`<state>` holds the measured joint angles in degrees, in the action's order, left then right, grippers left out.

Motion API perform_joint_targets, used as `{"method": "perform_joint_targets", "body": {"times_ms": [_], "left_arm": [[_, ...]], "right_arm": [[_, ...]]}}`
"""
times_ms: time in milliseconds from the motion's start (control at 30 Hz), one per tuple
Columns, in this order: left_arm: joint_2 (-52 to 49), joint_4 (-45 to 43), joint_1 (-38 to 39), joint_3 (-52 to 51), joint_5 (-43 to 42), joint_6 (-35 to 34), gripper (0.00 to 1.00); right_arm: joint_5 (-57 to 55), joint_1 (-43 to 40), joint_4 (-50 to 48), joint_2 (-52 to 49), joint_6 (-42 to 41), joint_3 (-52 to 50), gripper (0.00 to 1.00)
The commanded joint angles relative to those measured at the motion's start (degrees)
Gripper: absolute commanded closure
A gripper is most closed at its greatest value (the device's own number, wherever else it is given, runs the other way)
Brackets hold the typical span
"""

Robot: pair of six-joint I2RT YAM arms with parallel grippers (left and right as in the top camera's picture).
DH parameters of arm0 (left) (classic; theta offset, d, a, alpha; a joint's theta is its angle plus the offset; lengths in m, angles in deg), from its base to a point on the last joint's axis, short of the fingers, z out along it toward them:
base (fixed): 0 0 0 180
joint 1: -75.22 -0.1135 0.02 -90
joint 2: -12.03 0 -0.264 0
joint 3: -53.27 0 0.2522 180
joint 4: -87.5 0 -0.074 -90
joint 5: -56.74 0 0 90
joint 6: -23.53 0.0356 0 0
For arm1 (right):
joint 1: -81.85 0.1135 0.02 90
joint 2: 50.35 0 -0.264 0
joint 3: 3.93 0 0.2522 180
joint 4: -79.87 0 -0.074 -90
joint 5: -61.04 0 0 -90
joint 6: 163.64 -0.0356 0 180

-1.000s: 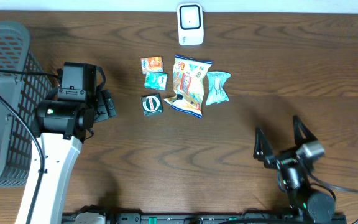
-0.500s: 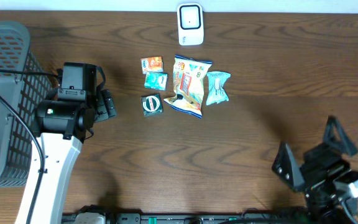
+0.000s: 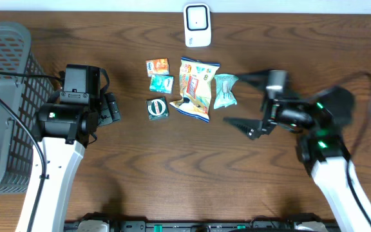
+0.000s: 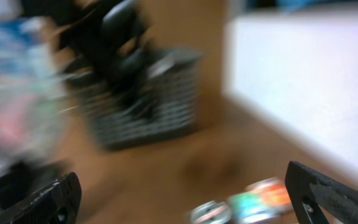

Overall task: Scan the item barcode
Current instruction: 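Reach the right gripper toward the mint-green packet beside the yellow bag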

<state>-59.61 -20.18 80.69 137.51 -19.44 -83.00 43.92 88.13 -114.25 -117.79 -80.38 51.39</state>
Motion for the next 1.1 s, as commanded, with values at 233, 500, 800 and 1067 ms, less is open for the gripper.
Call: {"method": "perform_joint_targets", "body": {"times_ms": [233,500,800,1067], "left_arm": [[-0.20,0.11,0.11,0.90,0.15,-0.28,0.03],[-0.22,0.11,0.11,0.90,0.15,-0.28,0.02],[-0.22,0.11,0.11,0.90,0.15,-0.28,0.03],[-0.22,0.11,0.11,0.90,0.15,-0.28,0.02]], "right_arm": [[-7.10,3.91,-0.15,-13.29,-16.35,0.81,0.01],[-11.69,4.37,4.28,-13.05,-16.44,4.35,0.01],[-40.39,7.39,28.02,-13.05,-4.92,12.15,0.01],[-62.36,8.96,43.80,-13.35,-0.61,21.77,0.01]]}}
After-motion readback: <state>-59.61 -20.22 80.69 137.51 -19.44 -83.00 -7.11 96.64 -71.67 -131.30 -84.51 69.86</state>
